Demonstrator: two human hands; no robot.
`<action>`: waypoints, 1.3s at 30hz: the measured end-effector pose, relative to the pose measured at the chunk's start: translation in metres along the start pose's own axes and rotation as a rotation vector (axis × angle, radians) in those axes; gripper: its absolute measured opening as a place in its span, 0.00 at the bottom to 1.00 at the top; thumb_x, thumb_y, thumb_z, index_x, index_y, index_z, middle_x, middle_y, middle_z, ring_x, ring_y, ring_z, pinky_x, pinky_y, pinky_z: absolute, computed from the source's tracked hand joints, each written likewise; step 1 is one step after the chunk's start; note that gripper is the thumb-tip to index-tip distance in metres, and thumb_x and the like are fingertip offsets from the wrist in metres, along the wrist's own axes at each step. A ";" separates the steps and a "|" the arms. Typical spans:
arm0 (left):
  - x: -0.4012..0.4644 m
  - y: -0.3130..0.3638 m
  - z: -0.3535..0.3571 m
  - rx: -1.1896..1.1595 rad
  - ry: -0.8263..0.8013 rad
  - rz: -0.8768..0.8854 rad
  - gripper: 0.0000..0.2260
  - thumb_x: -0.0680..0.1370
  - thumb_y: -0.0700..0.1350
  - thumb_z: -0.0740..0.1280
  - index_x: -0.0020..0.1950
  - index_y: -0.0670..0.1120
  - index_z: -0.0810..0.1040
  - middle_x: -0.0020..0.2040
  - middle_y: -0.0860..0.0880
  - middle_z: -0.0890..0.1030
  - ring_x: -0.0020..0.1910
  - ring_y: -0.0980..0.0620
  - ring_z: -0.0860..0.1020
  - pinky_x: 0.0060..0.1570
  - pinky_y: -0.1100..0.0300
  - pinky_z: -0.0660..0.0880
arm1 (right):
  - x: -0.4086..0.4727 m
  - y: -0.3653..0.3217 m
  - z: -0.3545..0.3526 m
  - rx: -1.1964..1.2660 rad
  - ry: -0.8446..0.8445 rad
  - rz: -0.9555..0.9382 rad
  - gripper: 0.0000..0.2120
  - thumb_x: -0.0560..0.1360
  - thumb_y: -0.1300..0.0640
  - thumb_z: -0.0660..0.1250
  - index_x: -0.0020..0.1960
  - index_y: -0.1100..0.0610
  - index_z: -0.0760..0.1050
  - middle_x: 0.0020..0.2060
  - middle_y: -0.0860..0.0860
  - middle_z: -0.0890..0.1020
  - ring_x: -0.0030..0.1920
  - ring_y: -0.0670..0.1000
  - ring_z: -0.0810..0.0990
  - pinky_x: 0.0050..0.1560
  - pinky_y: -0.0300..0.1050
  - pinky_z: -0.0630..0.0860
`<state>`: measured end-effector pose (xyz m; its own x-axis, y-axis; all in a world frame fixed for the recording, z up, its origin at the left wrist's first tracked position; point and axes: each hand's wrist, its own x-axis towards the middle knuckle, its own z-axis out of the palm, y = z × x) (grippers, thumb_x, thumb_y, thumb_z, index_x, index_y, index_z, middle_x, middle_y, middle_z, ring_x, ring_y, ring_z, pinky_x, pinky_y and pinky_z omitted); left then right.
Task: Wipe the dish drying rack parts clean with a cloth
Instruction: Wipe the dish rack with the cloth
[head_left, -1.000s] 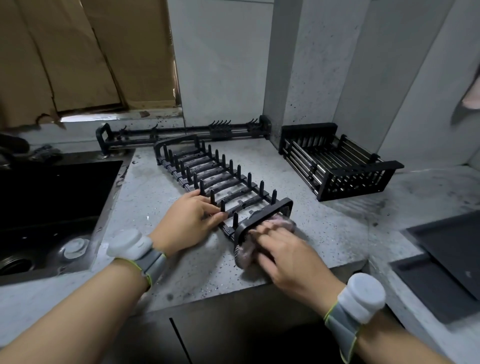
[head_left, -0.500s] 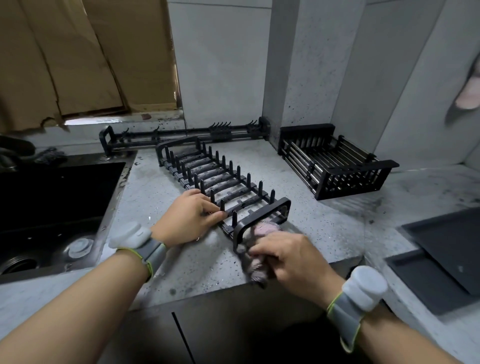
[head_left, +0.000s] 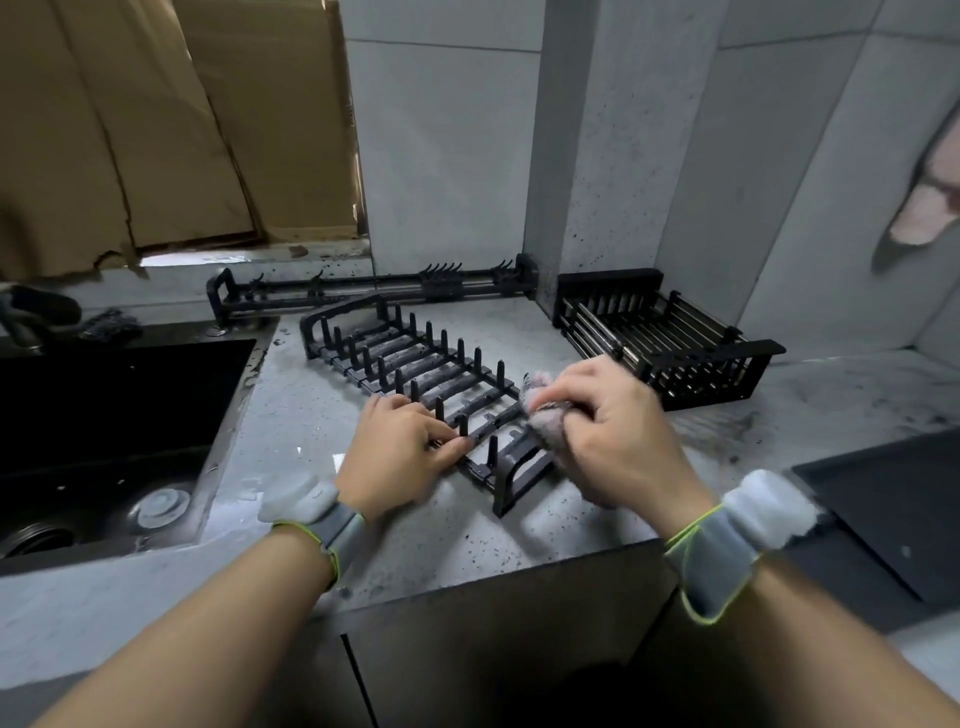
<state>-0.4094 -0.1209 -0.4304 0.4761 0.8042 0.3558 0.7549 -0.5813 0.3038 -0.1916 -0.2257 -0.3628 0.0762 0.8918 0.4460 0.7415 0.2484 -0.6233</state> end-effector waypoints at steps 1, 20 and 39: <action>-0.002 0.009 0.003 0.037 -0.006 -0.058 0.22 0.76 0.71 0.55 0.51 0.62 0.85 0.45 0.62 0.80 0.56 0.50 0.72 0.67 0.46 0.62 | -0.004 0.002 0.013 -0.059 -0.039 -0.006 0.13 0.75 0.64 0.64 0.47 0.50 0.84 0.50 0.45 0.77 0.54 0.46 0.74 0.60 0.43 0.73; -0.037 0.057 -0.001 0.176 0.286 0.216 0.19 0.81 0.53 0.62 0.70 0.49 0.73 0.57 0.54 0.81 0.53 0.52 0.77 0.56 0.55 0.74 | -0.007 0.067 0.005 -0.271 0.029 -0.078 0.18 0.68 0.69 0.66 0.51 0.50 0.81 0.47 0.41 0.80 0.51 0.46 0.65 0.51 0.36 0.64; -0.029 -0.006 -0.039 0.216 0.034 0.054 0.15 0.79 0.61 0.58 0.48 0.54 0.79 0.40 0.59 0.79 0.42 0.55 0.75 0.38 0.61 0.67 | 0.041 0.082 0.009 -0.258 0.077 -0.179 0.21 0.68 0.75 0.64 0.46 0.52 0.84 0.47 0.44 0.83 0.51 0.47 0.70 0.53 0.36 0.68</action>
<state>-0.4456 -0.1457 -0.4086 0.5061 0.7658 0.3968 0.8092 -0.5808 0.0885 -0.1335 -0.1658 -0.4013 -0.0279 0.8085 0.5878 0.8916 0.2860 -0.3511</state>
